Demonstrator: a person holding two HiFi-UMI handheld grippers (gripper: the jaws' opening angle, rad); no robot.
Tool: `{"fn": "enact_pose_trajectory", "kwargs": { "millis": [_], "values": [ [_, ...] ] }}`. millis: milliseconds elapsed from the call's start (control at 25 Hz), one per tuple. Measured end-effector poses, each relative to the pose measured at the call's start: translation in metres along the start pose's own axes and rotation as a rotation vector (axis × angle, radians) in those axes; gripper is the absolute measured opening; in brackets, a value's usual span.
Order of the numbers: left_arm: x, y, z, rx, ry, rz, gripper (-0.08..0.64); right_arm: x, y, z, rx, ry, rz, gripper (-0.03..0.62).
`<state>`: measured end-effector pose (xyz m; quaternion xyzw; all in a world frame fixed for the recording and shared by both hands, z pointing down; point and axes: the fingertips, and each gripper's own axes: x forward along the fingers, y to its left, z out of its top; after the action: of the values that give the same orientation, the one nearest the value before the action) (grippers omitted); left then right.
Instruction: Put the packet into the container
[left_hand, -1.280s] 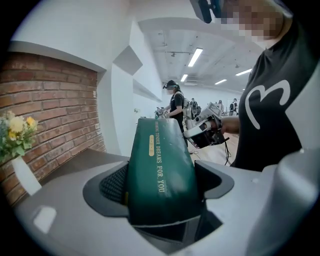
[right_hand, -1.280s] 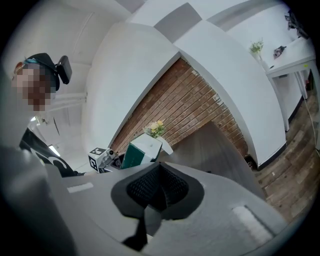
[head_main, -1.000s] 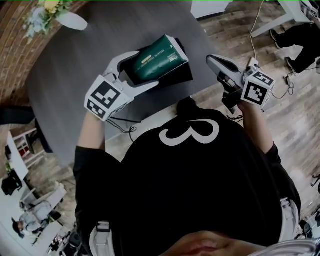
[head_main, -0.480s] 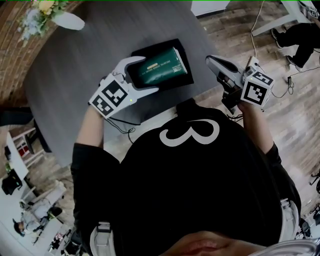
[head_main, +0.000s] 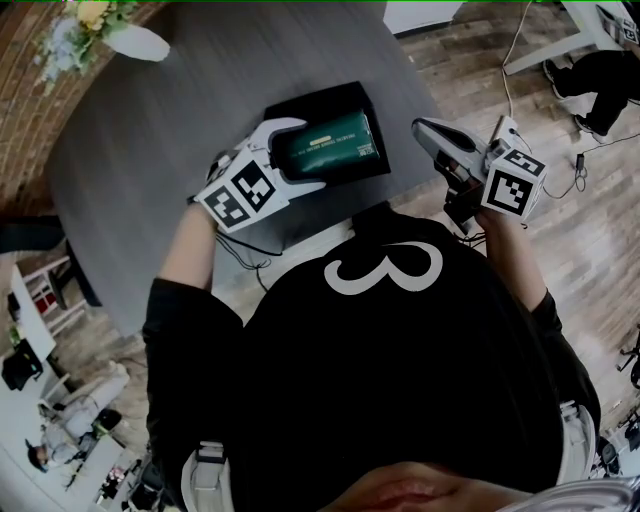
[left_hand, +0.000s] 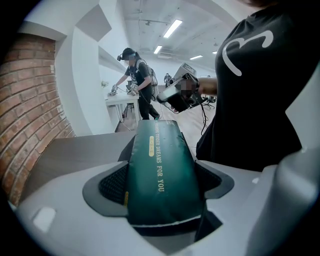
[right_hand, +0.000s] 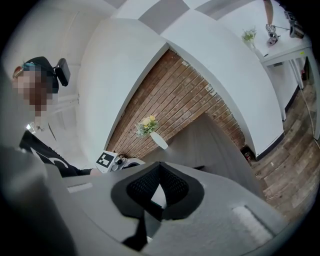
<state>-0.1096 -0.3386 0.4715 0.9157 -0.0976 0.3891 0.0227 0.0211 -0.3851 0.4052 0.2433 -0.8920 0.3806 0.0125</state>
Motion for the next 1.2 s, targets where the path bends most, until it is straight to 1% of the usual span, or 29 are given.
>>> {"fn": "enact_pose_trajectory", "kwargs": {
  "millis": [120, 280, 320, 360, 400, 680, 720, 840, 880, 1000, 1080, 1200],
  "values": [
    [0.001, 0.002, 0.0, -0.014, -0.018, 0.004, 0.437, 0.0, 0.0, -0.001, 0.004, -0.001, 0.0, 0.002],
    [0.004, 0.005, 0.001, -0.059, -0.063, 0.019, 0.433, -0.001, -0.001, -0.001, 0.009, -0.004, -0.002, 0.002],
    [0.004, 0.007, 0.001, -0.07, -0.071, 0.028, 0.419, -0.001, -0.002, -0.001, 0.011, -0.006, -0.002, 0.002],
    [0.003, 0.009, 0.002, -0.079, -0.077, 0.041, 0.374, -0.001, -0.001, -0.001, 0.012, -0.008, 0.0, 0.002],
    [0.002, 0.011, 0.002, -0.086, -0.081, 0.053, 0.357, -0.001, -0.001, -0.001, 0.014, -0.008, 0.001, 0.002],
    [-0.013, 0.014, 0.006, -0.153, -0.121, 0.093, 0.357, 0.0, 0.005, -0.001, 0.017, -0.005, 0.013, 0.002],
    [-0.017, 0.014, 0.007, -0.171, -0.129, 0.111, 0.339, -0.001, 0.007, -0.001, 0.015, -0.011, 0.012, 0.002],
    [-0.032, 0.015, 0.012, -0.248, -0.156, 0.204, 0.208, -0.005, 0.012, 0.003, 0.004, -0.043, 0.006, 0.002],
    [-0.037, 0.017, 0.014, -0.275, -0.172, 0.233, 0.175, -0.006, 0.014, 0.005, -0.001, -0.051, 0.009, 0.002],
    [-0.054, 0.018, 0.027, -0.361, -0.242, 0.286, 0.126, -0.005, 0.021, 0.008, -0.021, -0.059, 0.024, 0.002],
    [-0.069, 0.013, 0.037, -0.421, -0.304, 0.319, 0.081, -0.006, 0.032, 0.003, -0.036, -0.056, 0.038, 0.002],
    [-0.095, -0.001, 0.053, -0.497, -0.407, 0.356, 0.046, -0.007, 0.052, -0.007, -0.065, -0.049, 0.065, 0.002]
  ]
}}
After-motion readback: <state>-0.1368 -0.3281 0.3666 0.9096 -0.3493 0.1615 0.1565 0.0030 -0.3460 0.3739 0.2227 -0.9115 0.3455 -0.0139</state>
